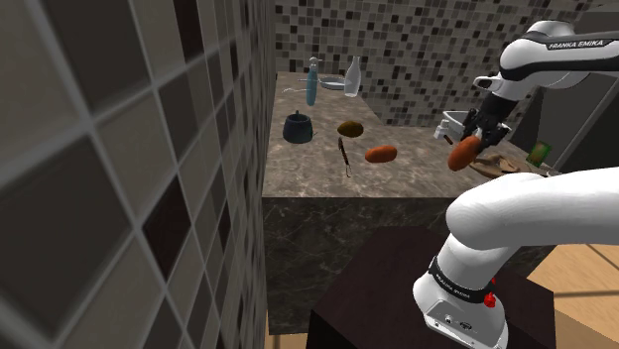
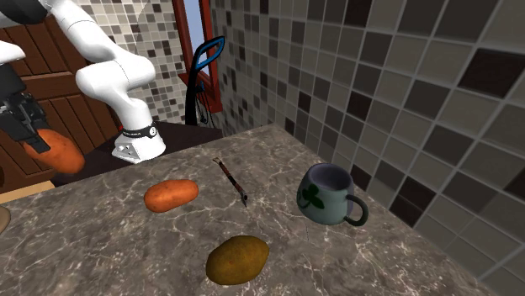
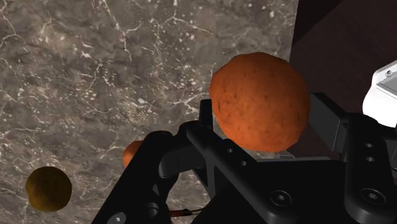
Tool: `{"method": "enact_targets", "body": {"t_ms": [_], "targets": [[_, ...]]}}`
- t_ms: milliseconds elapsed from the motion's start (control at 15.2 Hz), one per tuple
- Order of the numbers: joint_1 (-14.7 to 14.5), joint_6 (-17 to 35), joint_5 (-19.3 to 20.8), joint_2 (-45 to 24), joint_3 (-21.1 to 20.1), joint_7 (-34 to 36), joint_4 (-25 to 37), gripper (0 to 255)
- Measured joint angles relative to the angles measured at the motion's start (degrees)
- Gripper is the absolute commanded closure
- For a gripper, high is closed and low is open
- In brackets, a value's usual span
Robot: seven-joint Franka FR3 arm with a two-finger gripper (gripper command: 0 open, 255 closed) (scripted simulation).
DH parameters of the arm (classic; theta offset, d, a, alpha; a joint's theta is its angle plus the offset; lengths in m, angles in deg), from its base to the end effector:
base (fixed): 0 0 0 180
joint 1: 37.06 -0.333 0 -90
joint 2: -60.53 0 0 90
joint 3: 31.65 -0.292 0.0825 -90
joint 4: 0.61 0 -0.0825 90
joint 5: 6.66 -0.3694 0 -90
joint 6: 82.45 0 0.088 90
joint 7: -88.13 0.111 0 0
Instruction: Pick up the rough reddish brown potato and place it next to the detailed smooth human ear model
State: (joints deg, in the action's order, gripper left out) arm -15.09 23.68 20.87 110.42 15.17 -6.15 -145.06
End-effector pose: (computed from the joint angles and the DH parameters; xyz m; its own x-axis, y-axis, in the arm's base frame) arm 0.0930 -0.3582 0.4442 0.7026 0.7014 0.1200 0.6992 -0.7118 0.0667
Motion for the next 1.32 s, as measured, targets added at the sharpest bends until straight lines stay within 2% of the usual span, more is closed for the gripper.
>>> {"method": "enact_targets", "body": {"t_ms": [1320], "targets": [[-0.72, 16.33, 6.67, -5.49, 10.79, -0.68, -9.33, 255]]}}
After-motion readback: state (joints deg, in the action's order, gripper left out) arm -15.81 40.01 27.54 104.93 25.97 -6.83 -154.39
